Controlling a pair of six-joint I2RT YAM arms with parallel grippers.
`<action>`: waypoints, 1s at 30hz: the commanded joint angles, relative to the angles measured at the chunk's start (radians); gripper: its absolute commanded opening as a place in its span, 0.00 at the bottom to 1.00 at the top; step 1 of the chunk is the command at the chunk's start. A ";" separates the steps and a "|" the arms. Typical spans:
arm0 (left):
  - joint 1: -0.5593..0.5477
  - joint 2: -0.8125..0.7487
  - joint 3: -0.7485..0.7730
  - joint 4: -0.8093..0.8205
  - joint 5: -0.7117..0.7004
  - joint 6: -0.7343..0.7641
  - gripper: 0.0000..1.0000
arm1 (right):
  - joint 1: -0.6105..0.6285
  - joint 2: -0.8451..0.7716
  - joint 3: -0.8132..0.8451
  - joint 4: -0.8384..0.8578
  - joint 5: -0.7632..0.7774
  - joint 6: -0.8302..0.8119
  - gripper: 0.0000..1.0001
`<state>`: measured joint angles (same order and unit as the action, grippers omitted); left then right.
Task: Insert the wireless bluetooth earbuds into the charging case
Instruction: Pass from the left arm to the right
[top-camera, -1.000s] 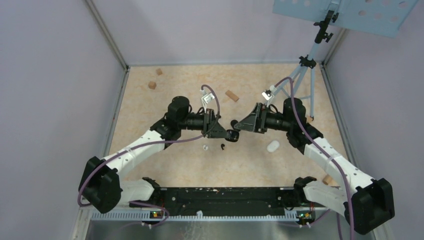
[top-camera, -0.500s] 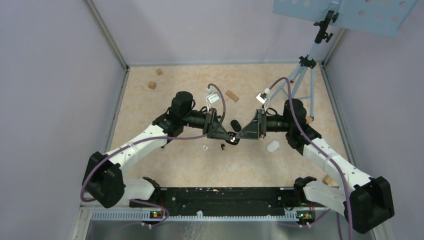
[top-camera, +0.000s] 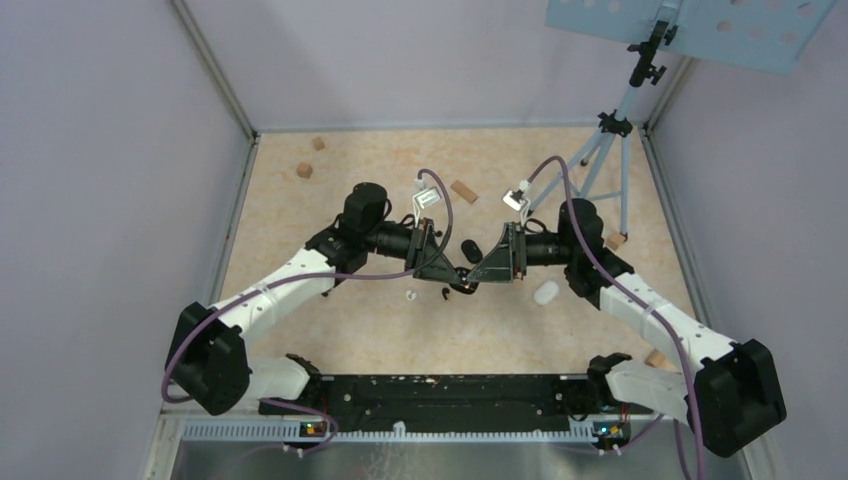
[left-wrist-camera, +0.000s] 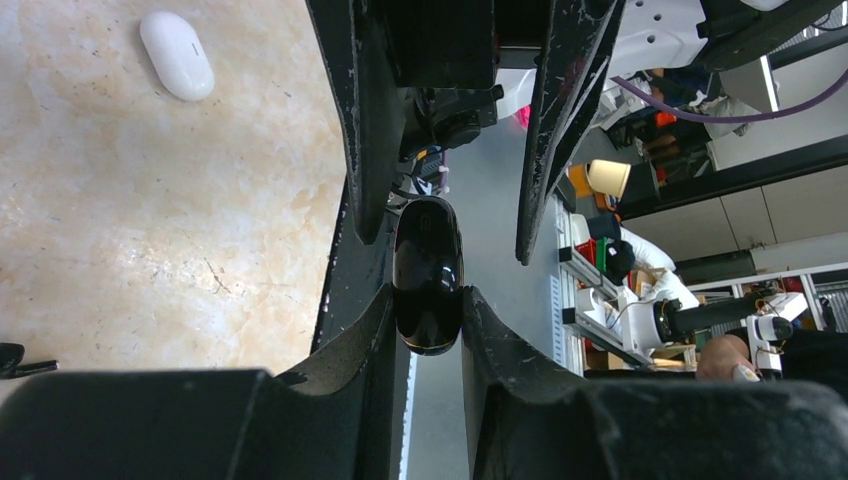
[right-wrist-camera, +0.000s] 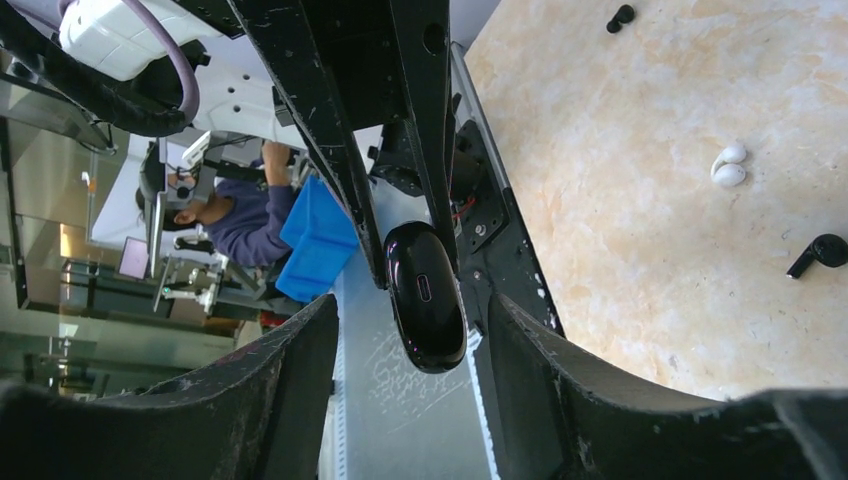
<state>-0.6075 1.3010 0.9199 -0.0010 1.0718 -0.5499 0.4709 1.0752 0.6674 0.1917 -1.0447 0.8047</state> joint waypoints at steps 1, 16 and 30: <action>-0.001 -0.015 0.041 0.032 0.039 0.013 0.00 | 0.016 0.006 -0.006 0.075 -0.010 -0.012 0.56; -0.002 -0.025 0.042 0.035 0.050 0.008 0.00 | 0.050 0.046 -0.011 0.123 -0.041 -0.004 0.44; 0.044 -0.042 0.072 -0.080 -0.057 0.074 0.69 | 0.043 0.003 -0.033 -0.003 0.098 -0.026 0.00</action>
<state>-0.6010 1.3003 0.9382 -0.0624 1.0824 -0.5251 0.5140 1.1168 0.6476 0.2516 -1.0466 0.7959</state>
